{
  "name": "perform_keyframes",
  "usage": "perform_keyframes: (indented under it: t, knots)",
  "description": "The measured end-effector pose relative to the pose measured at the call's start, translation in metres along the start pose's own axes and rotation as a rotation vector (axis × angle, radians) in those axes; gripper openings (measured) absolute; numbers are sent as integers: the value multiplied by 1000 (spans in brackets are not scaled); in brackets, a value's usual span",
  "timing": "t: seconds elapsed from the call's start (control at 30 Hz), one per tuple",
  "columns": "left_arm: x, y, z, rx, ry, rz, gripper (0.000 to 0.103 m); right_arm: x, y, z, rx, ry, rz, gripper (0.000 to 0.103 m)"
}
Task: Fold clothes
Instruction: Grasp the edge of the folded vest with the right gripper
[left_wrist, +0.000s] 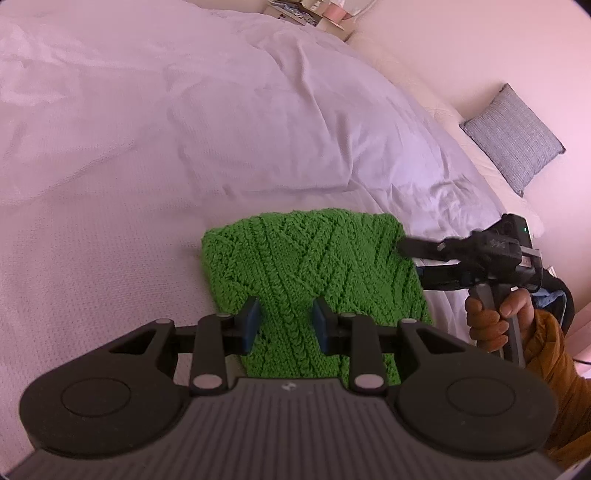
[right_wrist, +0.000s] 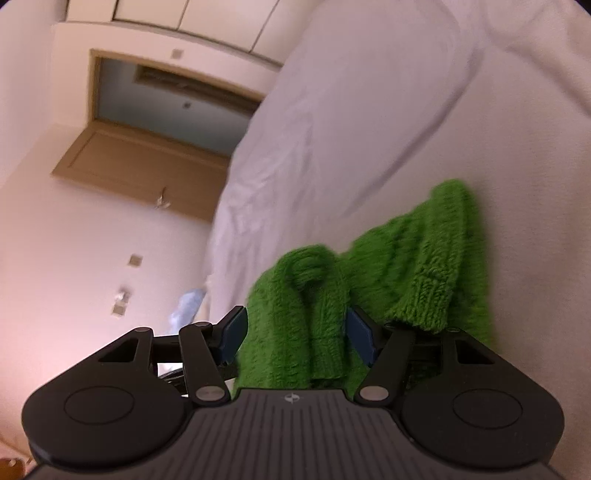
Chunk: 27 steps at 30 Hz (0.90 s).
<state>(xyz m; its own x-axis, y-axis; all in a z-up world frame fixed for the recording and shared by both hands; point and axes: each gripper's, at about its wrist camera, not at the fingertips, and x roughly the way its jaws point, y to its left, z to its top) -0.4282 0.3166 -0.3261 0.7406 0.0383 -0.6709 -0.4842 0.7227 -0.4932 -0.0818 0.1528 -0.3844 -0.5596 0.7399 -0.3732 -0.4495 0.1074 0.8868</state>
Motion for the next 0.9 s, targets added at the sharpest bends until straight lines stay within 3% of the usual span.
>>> perform_keyframes:
  t: [0.07,0.13,0.23,0.43,0.6,0.73,0.9]
  knots:
    - [2,1,1,-4,4,-2,26,5,2,-2,-25,22,-22,42]
    - [2,0,2,-6,6,-2,26,10,3,-4,-43,38,-35,25]
    - [-2,-3,4,-6,11,-6,26,2,13,0,-66,4,-57,19]
    - [1,-22,10,48,21,-18,27,-28,36,10,-87,-54,-175,17]
    - [19,-34,12,86,50,23,29,-48,12,15,-32,-107,-369,18]
    - [22,-42,11,119,46,73,29,-44,-6,9,-1,-97,-328,18]
    - [20,-44,11,128,45,98,29,-37,0,4,-34,-95,-349,18]
